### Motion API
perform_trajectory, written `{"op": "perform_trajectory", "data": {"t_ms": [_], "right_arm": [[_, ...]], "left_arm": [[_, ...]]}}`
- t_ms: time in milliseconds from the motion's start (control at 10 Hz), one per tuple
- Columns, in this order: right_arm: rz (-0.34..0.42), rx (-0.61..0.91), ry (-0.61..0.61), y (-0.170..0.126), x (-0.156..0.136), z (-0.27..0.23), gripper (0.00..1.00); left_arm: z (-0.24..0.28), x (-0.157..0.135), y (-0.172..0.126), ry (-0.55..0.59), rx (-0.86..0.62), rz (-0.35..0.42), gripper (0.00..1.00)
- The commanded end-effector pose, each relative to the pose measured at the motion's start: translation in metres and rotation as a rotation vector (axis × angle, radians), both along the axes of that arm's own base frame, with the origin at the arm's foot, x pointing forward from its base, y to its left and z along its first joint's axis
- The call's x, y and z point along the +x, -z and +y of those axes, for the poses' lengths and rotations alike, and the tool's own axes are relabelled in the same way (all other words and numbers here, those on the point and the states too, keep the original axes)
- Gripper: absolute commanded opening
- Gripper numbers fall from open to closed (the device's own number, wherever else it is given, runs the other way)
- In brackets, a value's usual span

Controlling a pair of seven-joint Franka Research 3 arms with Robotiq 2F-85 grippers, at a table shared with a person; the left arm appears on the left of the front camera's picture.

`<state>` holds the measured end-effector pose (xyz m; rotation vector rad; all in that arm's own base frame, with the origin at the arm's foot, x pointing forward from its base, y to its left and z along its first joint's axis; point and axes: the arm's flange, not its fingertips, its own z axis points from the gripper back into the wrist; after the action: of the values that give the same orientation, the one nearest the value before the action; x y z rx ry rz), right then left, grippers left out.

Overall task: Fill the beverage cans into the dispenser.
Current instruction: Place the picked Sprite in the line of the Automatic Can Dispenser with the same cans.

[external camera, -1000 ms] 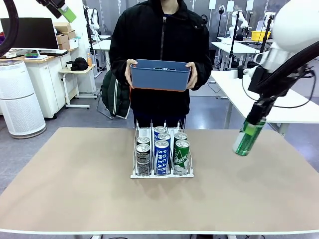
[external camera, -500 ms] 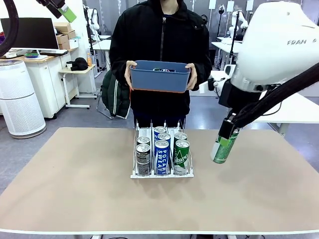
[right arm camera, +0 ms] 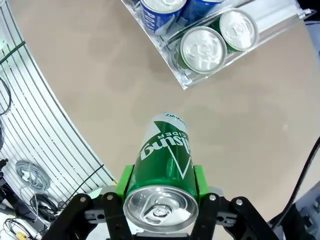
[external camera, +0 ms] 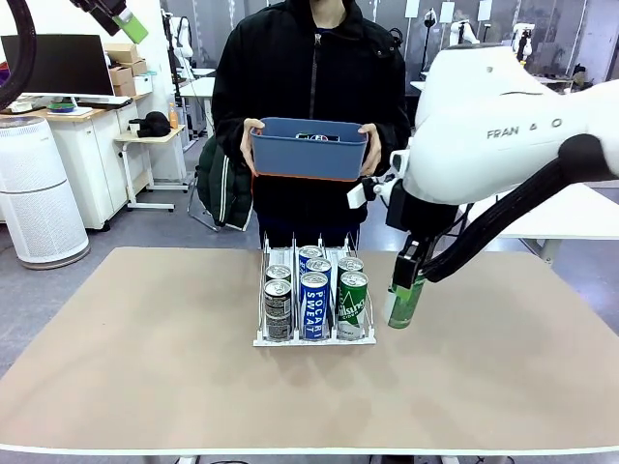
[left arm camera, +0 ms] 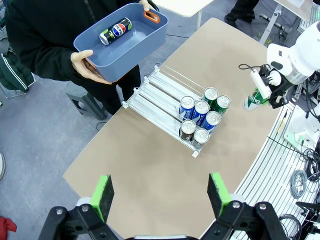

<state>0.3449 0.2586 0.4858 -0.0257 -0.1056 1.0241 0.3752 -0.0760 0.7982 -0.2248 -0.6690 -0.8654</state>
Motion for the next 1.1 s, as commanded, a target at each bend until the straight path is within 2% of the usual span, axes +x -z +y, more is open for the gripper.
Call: {"op": "perform_trajectory", "data": {"t_ms": [0,200,600,700,1000], "right_arm": [[-0.027,-0.011,-0.005,0.000,0.008,0.018,0.58],[-0.052,0.015,-0.038,0.008,0.009,0.031,0.58],[-0.049,0.024,-0.083,0.023,0.024,0.049,0.58],[-0.023,0.032,-0.062,0.018,0.012,0.037,0.58],[-0.023,0.032,-0.062,0.018,0.012,0.037,0.58]], "left_arm": [[0.001,-0.001,0.000,-0.008,-0.005,0.005,1.00],[0.001,-0.001,0.000,-0.008,-0.005,0.005,1.00],[0.001,-0.001,0.000,-0.008,-0.005,0.005,1.00],[0.001,-0.001,0.000,-0.008,-0.005,0.005,1.00],[0.001,-0.001,0.000,-0.008,-0.005,0.005,1.00]]}}
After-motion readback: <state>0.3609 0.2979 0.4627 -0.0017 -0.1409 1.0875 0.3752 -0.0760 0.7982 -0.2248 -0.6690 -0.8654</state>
